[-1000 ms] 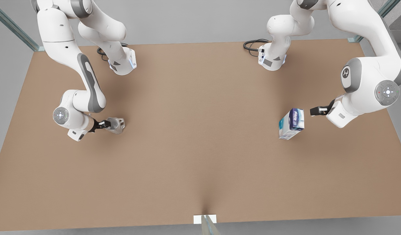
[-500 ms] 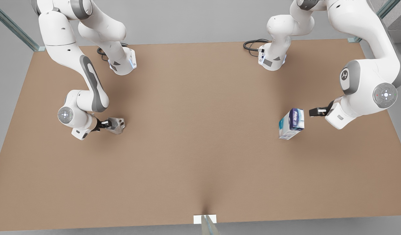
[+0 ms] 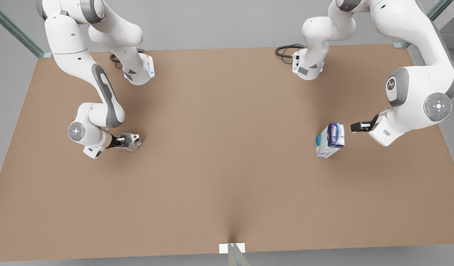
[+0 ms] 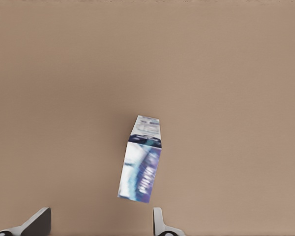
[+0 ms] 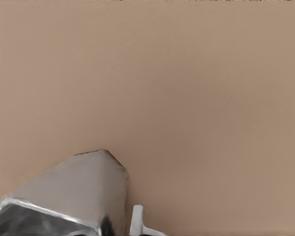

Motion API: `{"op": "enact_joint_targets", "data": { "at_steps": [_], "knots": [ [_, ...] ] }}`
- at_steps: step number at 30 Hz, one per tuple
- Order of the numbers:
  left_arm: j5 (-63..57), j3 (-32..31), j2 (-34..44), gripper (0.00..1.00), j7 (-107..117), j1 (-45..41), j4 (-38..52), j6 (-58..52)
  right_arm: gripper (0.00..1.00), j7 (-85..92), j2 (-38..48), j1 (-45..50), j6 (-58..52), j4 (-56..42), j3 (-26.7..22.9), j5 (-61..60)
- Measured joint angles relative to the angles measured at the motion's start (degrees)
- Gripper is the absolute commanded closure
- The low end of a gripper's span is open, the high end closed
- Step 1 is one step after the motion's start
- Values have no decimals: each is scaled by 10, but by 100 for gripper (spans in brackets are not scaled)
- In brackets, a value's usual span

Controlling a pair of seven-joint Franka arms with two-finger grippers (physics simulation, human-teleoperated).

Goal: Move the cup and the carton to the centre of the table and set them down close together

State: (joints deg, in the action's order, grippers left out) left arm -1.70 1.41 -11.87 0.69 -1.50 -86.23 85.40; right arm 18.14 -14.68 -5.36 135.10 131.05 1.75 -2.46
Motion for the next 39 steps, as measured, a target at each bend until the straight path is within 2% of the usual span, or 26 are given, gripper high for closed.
{"op": "enact_joint_targets", "data": {
  "at_steps": [14,18,21,27,29,34,39],
  "knots": [
    [-1,0,-4,0,-1,0,10,-17,79,2,3,15,-24,-30,11,-3],
    [-2,-1,-2,0,-1,-1,11,-21,79,-48,9,20,-32,-48,62,-4],
    [-3,-1,-5,0,-1,-1,21,-30,79,-100,5,51,-33,-71,77,-20],
    [-3,-1,-7,0,-1,-1,22,-30,79,-245,-63,108,-69,-198,96,-39],
    [-3,-1,-12,0,-1,-1,40,-31,79,-314,-127,140,-69,-285,107,-39],
    [-5,-1,-12,0,-2,-1,50,-33,79,-363,-202,168,-83,-396,106,-45],
    [-3,-3,-12,0,12,-11,51,-51,79,-457,-281,242,-97,-514,106,-52]
  ]
}}
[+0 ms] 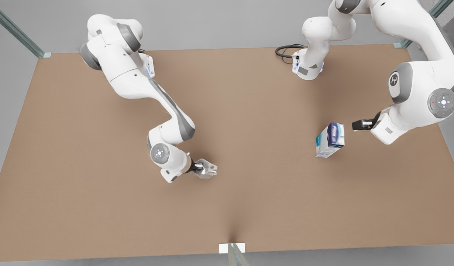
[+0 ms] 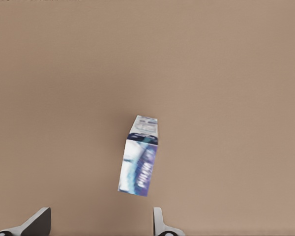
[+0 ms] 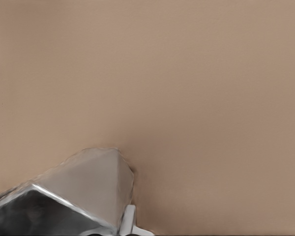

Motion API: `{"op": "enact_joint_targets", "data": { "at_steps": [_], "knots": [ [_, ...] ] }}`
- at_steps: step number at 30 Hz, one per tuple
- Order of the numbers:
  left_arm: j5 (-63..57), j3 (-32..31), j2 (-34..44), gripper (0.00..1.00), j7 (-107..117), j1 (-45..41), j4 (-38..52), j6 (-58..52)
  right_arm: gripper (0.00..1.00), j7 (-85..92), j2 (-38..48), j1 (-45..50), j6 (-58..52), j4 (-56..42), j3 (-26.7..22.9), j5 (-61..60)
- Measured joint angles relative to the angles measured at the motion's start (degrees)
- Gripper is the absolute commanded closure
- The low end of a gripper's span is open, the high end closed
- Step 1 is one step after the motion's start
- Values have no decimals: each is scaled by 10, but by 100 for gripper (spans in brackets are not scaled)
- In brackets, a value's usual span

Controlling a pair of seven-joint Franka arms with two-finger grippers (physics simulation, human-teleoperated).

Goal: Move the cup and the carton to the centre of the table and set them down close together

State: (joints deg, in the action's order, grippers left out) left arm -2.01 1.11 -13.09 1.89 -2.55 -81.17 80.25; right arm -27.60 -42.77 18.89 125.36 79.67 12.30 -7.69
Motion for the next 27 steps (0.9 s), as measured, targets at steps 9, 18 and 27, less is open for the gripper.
{"op": "enact_joint_targets", "data": {
  "at_steps": [9,18,27],
  "knots": [
    [-1,-1,53,0,17,-43,-228,178,79,-109,-92,101,15,-137,-22,1],
    [-2,37,66,0,-52,-32,-331,272,33,-165,-136,149,49,-171,-50,3],
    [3,37,48,0,-49,-35,-344,296,6,-165,-119,162,41,-167,-55,7]
  ]
}}
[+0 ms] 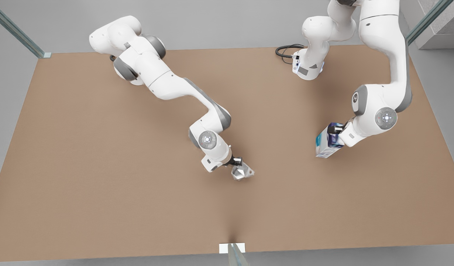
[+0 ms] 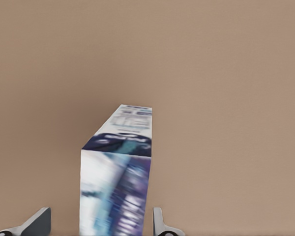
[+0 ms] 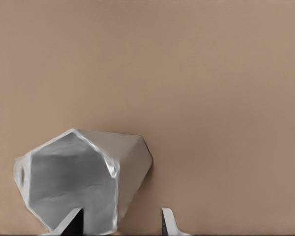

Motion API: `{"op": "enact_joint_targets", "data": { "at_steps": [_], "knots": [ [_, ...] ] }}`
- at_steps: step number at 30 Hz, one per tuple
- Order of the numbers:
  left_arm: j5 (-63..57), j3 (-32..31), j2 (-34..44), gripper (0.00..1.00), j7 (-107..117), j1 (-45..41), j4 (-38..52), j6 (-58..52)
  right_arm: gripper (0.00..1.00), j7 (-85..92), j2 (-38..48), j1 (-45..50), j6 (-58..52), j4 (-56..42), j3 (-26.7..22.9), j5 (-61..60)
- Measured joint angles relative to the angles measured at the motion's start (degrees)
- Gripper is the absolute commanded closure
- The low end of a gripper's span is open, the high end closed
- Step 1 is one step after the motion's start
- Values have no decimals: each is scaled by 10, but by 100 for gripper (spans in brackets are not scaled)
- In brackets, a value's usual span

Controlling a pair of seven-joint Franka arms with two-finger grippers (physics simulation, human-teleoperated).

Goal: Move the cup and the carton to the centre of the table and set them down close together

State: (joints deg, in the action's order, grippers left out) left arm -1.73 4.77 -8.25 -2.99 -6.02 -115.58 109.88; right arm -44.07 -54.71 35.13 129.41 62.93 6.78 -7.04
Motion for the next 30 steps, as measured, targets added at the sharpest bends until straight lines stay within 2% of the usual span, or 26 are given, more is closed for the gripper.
{"op": "enact_joint_targets", "data": {
  "at_steps": [2,4,6,8,9,10,11,12,13,14,16,19,20,21,22,24,27,30],
  "knots": [
    [1,0,-6,0,0,-1,-5,11,6,0,16,4,-4,1,-1,-1],
    [1,0,-11,0,0,-1,-16,26,0,6,80,-21,-6,43,-10,4],
    [1,0,-14,0,0,0,-24,27,0,16,143,-73,-7,95,-10,35],
    [2,0,-20,0,0,-1,-25,27,0,28,264,-96,-12,215,-30,37],
    [2,0,-22,0,0,-1,-30,27,0,39,302,-114,-51,230,-32,37],
    [2,0,-23,6,2,-2,-30,28,0,68,329,-146,-104,233,-32,37],
    [2,0,-22,34,3,-1,-31,26,0,126,368,-191,-150,232,-31,37],
    [2,0,-22,39,2,-1,-31,25,0,183,398,-266,-197,229,-32,35],
    [2,0,-22,45,3,-1,-31,24,0,272,418,-300,-278,215,-39,37],
    [2,-1,-22,45,3,-1,-31,24,0,367,412,-315,-348,168,-66,41],
    [1,-1,-23,49,4,-2,-31,25,0,422,417,-318,-365,160,-109,42],
    [-5,-3,-24,47,25,-2,-22,22,0,440,440,-320,-391,160,-111,43],
    [-6,-5,-44,43,51,-7,31,-28,0,441,434,-321,-381,160,-113,44],
    [0,-6,-85,38,75,-8,136,-133,0,474,430,-327,-359,161,-117,55],
    [8,-5,-109,34,100,-7,203,-185,0,479,431,-343,-361,155,-118,49],
    [32,-4,-94,34,279,-45,218,-180,0,471,430,-341,-363,137,-123,55],
    [90,-5,-79,34,664,-185,217,-99,0,471,431,-343,-364,118,-123,55],
    [127,-60,-81,34,872,-236,217,-68,0,471,431,-343,-359,112,-125,56]
  ]
}}
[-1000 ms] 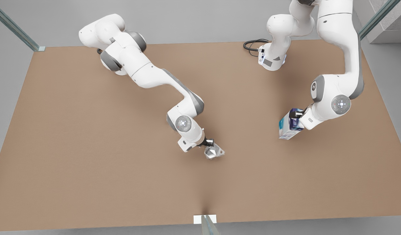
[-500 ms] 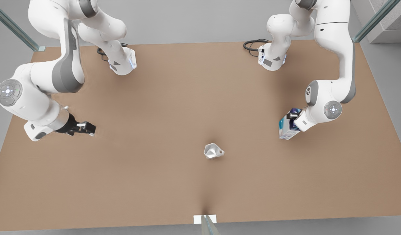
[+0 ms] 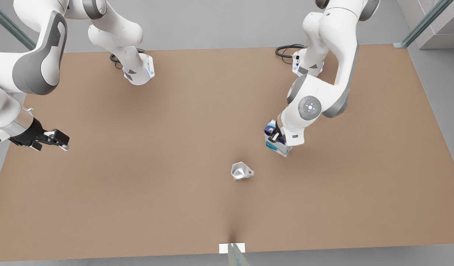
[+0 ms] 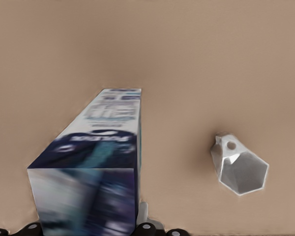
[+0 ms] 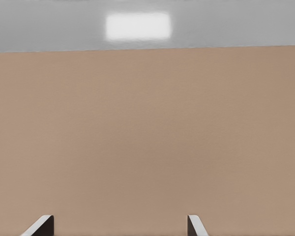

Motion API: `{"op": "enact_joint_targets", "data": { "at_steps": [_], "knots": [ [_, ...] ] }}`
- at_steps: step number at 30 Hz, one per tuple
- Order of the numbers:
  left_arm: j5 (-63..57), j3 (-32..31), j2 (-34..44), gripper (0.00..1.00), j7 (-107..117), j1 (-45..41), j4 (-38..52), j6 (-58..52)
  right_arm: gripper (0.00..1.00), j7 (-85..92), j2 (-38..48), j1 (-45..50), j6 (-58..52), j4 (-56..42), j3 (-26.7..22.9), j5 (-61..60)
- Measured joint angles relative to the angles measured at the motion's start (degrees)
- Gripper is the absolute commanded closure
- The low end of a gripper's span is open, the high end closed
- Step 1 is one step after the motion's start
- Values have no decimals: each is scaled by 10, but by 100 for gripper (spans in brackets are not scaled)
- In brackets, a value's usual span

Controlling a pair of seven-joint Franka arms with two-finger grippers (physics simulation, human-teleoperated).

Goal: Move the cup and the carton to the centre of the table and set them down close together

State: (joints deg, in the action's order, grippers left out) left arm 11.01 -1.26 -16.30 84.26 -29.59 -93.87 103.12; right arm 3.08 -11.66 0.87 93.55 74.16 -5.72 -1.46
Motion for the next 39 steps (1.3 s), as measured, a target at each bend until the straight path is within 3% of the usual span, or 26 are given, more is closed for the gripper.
{"op": "enact_joint_targets", "data": {
  "at_steps": [4,8,14,16,18,22,28,30,32,35,37,39],
  "knots": [
    [34,-34,-71,34,111,-31,59,14,0,1,-5,4,-4,-3,-4,32],
    [52,-34,-93,32,106,-50,54,94,0,3,-6,4,-7,-3,-3,31],
    [55,-34,-115,28,102,-51,40,129,0,3,-7,5,-15,-3,-1,21],
    [55,-34,-121,21,102,-51,30,159,0,4,-8,6,-15,-3,8,21],
    [55,-34,-121,0,102,-51,30,161,0,5,-6,-11,-16,4,25,22],
    [55,-34,-121,0,103,-51,30,160,0,3,-11,-13,-23,4,37,21],
    [61,-32,-88,0,114,-51,37,114,0,3,-22,-19,3,1,36,20],
    [74,-2,-55,0,105,-33,125,-35,0,1,-21,-19,3,-6,36,20],
    [69,66,-9,0,-162,48,180,-162,0,0,-21,-21,3,-7,35,21],
    [-22,66,15,0,-731,178,179,-176,0,0,-21,-20,4,-8,34,20],
    [-72,57,45,0,-822,230,129,-148,0,0,-19,-23,3,-8,33,20],
    [-112,52,104,0,-822,214,43,-77,0,0,-19,-21,2,-9,33,20]
  ]
}}
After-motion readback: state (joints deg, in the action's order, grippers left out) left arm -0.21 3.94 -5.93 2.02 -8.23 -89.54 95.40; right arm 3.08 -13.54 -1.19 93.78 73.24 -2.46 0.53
